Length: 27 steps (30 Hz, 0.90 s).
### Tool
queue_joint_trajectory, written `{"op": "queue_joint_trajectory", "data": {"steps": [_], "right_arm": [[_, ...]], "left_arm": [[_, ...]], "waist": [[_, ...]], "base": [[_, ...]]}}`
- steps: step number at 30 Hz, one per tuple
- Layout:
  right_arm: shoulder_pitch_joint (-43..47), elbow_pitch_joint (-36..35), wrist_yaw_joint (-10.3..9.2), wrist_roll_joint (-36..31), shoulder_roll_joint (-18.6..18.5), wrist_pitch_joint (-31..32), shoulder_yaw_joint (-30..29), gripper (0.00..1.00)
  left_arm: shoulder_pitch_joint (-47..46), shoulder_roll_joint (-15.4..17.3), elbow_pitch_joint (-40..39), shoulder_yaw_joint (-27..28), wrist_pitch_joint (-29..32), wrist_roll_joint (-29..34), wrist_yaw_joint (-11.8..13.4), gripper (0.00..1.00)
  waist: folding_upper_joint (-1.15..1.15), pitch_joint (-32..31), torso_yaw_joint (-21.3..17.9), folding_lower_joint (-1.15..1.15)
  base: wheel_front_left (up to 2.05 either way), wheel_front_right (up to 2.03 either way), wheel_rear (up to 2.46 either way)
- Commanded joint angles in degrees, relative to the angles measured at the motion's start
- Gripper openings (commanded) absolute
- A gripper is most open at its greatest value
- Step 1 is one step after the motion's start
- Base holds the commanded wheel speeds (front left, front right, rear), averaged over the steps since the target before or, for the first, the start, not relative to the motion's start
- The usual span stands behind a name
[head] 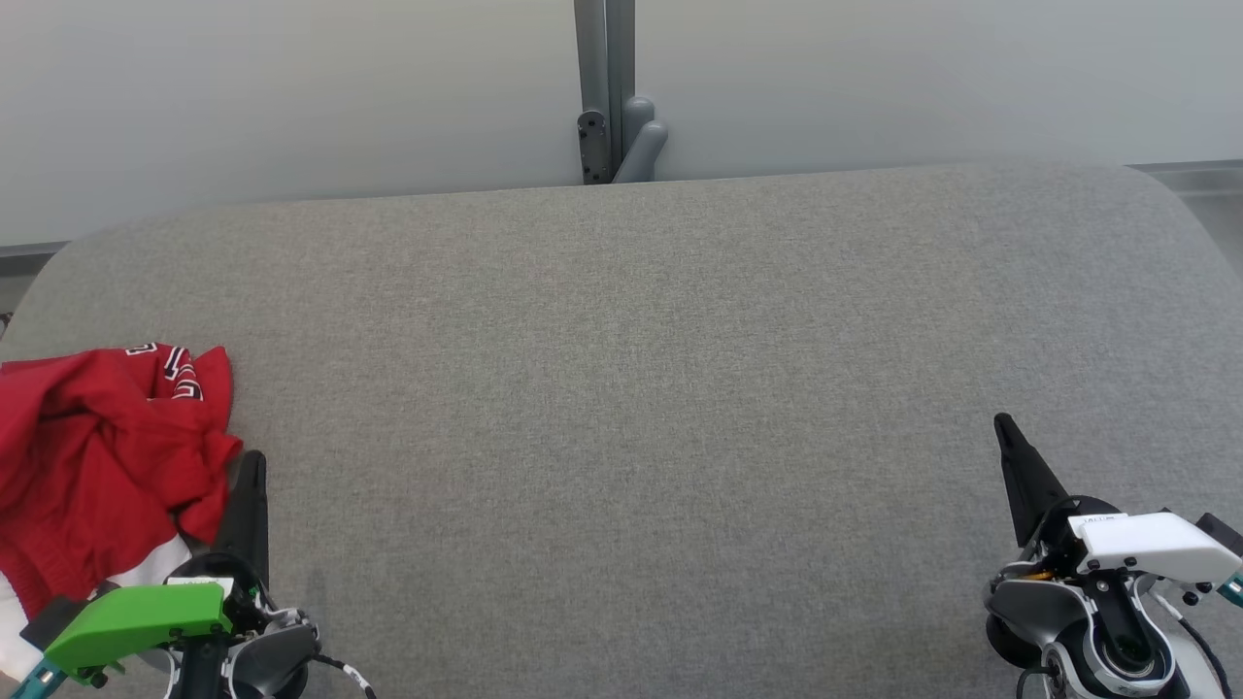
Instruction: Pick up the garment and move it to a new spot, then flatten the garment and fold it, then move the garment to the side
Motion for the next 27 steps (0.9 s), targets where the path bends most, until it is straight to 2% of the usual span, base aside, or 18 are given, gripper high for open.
{"op": "queue_joint_trajectory", "data": {"steps": [1, 4, 5, 11, 16, 27], "right_arm": [[0.5, -0.2, 0.02, 0.4, -0.3, 0.1, -0.1, 0.00], [0.5, -0.2, 0.02, 0.4, -0.3, 0.1, -0.1, 0.00], [0.0, 0.0, 0.00, 0.0, 0.0, 0.0, 0.0, 1.00], [0.9, 1.3, -0.01, -0.5, 0.3, -0.4, 0.2, 1.00], [0.6, 1.1, -0.01, -3.0, -0.7, -2.0, 1.5, 1.00], [-0.7, 1.2, 0.00, -18.9, -2.3, -4.9, 2.9, 1.00]], "left_arm": [[-0.7, 0.4, -0.1, 0.1, 0.1, -0.1, -0.2, 0.00], [-0.7, 0.4, -0.1, 0.1, 0.1, -0.1, -0.2, 0.00], [0.0, 0.0, 0.0, 0.0, 0.0, 0.0, 0.0, 1.00], [1.0, -0.4, 1.8, -0.4, -0.6, 0.6, 0.0, 1.00], [0.4, 0.1, 2.1, -1.0, -2.1, 5.1, 0.0, 1.00], [-0.2, 0.3, 1.9, -2.8, -5.2, 21.2, 1.3, 1.00]], "waist": [[0.00, 0.0, 0.0, 0.00], [0.00, 0.0, 0.0, 0.00], [0.00, 0.0, 0.0, 0.00], [0.00, 0.0, 0.0, 0.00], [0.00, 0.2, 0.0, 0.00], [0.00, 0.5, -0.1, 0.00]], "base": [[0.00, 0.00, 0.00], [0.00, 0.00, 0.00], [0.00, 0.00, 0.00], [0.00, 0.00, 0.00], [0.00, 0.00, 0.00], [0.00, 0.00, 0.00]]}}
